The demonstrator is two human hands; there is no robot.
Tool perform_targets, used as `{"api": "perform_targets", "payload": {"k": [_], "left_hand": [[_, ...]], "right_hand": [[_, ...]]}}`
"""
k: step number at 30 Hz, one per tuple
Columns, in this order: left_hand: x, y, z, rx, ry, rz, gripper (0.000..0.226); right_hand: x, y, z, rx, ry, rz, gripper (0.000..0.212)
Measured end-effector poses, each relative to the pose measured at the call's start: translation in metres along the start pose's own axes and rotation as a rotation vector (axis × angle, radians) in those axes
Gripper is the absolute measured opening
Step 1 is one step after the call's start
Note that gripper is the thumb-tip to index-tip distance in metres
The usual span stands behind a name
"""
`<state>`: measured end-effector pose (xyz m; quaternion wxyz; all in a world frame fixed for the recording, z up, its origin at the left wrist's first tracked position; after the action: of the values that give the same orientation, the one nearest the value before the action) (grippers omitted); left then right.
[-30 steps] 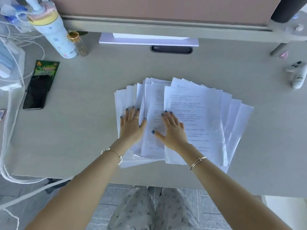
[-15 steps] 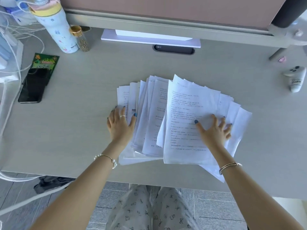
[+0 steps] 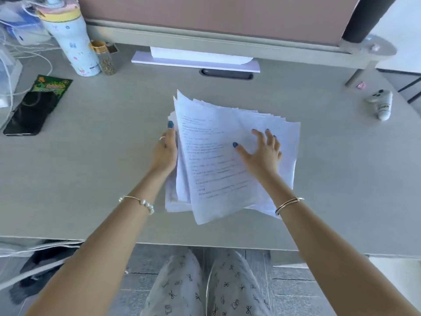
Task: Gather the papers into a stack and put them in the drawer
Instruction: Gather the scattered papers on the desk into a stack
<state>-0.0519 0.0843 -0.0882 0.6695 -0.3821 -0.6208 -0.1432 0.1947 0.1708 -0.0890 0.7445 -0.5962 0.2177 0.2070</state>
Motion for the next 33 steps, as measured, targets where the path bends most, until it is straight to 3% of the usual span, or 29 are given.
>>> {"api": "perform_targets", "payload": {"k": [3,6,12,16,18,21,25,28,31,33], "left_hand": [[-0.009,-0.003,0.008,-0.01,-0.092,-0.1,0.06],[-0.017,-0.005,0.011,0.04,-0.144,-0.139,0.069],[-0.014,0.007,-0.009,-0.018,-0.106,-0.159,0.071],[-0.015,0.022,-0.015,-0.144,-0.114,-0.15,0.043],[-0.015,0.024,-0.014,-0.169,-0.081,-0.083,0.047],[-0.011,0.02,-0.015,-0.174,0.002,-0.179,0.046],[0.004,0.017,-0.02,-0.225,0.105,-0.318,0.042],[0.024,0.012,-0.014,-0.24,0.161,-0.403,0.047],[0.049,0.004,-0.008,-0.254,0.219,-0.434,0.051],[0.07,-0.005,-0.006,-0.23,0.268,-0.443,0.048]], "right_hand": [[0.029,-0.026,0.005,0.146,0.084,-0.072,0.071],[0.061,-0.029,-0.004,0.093,0.2,-0.151,0.074],[0.048,-0.021,-0.021,0.112,0.124,-0.103,0.064],[0.021,-0.004,-0.025,0.008,0.09,0.085,0.069],[0.015,-0.001,-0.023,-0.008,0.114,0.185,0.07],[0.025,-0.005,-0.016,-0.009,0.216,0.387,0.074],[0.035,-0.008,-0.003,-0.042,0.311,0.564,0.098],[0.024,-0.009,0.008,-0.106,0.346,0.831,0.075],[0.007,-0.032,0.02,-0.013,0.24,0.926,0.041],[-0.011,-0.055,0.023,0.08,0.151,0.956,0.034]]}}
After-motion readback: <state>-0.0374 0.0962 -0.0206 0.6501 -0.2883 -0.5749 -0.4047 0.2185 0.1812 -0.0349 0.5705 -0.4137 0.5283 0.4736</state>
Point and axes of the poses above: each hand's wrist, its own z-axis towards the middle knuckle, its own y-axis out of the palm, x = y × z, the point moved 8 cm from there along z, towards the middle knuckle, and after that the axes turned 12 degrees about x, right-handed, at the moved point
